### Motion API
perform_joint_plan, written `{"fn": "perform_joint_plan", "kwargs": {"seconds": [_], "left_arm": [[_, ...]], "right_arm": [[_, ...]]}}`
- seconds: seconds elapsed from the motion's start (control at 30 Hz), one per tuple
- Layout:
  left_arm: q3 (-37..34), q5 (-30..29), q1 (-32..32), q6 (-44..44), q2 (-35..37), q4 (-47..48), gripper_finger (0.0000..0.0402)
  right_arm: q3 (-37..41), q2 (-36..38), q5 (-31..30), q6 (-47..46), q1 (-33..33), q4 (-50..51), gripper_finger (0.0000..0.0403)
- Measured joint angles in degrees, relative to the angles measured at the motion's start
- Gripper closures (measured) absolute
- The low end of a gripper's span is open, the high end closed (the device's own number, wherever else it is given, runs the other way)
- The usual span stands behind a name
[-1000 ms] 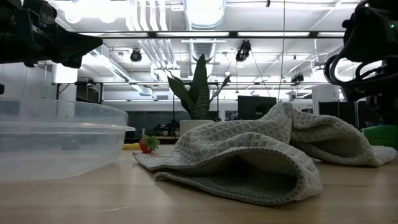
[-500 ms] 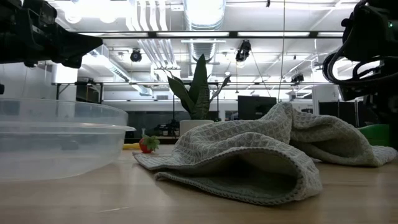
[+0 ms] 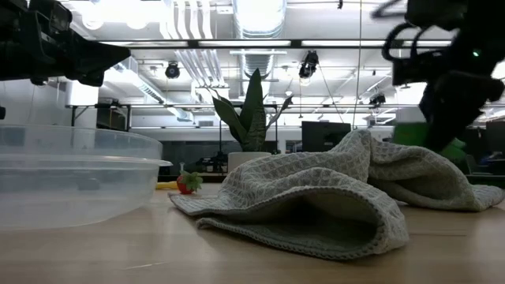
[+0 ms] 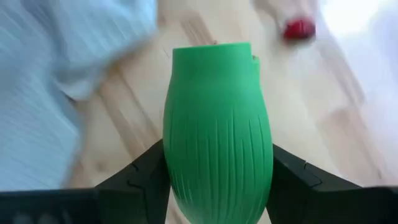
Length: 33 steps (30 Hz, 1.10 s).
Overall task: Pick and placing Produce into tupperware
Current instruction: Put the green corn in the transparent bin
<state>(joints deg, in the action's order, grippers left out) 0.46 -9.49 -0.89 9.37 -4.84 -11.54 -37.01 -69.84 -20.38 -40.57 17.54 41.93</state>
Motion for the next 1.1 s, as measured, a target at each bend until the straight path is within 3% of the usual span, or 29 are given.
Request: {"fn": "perform_joint_plan", "kwargs": {"seconds": [0.3,0.7,0.9,1.1], "left_arm": [[0.0,0.0,0.0,0.0,0.0,0.0,0.0402],[0.0,0.0,0.0,0.0,0.0,-0.1,0.0402],[0.0,0.0,0.0,0.0,0.0,-0.6,0.0402],[0.0,0.4,0.0,0.0,0.0,-4.0,0.0402]], "right_arm": [[-5.0,0.0,-5.7,8.7,0.0,-6.2,0.0218],[-5.7,-0.6,-7.3,26.6,-0.2,-32.2,0.0218],[-5.7,-4.8,-5.2,34.0,-0.7,-47.9,0.0218],[-8.7,-14.6,0.8,40.2,-2.3,-61.3,0.0218]]}}
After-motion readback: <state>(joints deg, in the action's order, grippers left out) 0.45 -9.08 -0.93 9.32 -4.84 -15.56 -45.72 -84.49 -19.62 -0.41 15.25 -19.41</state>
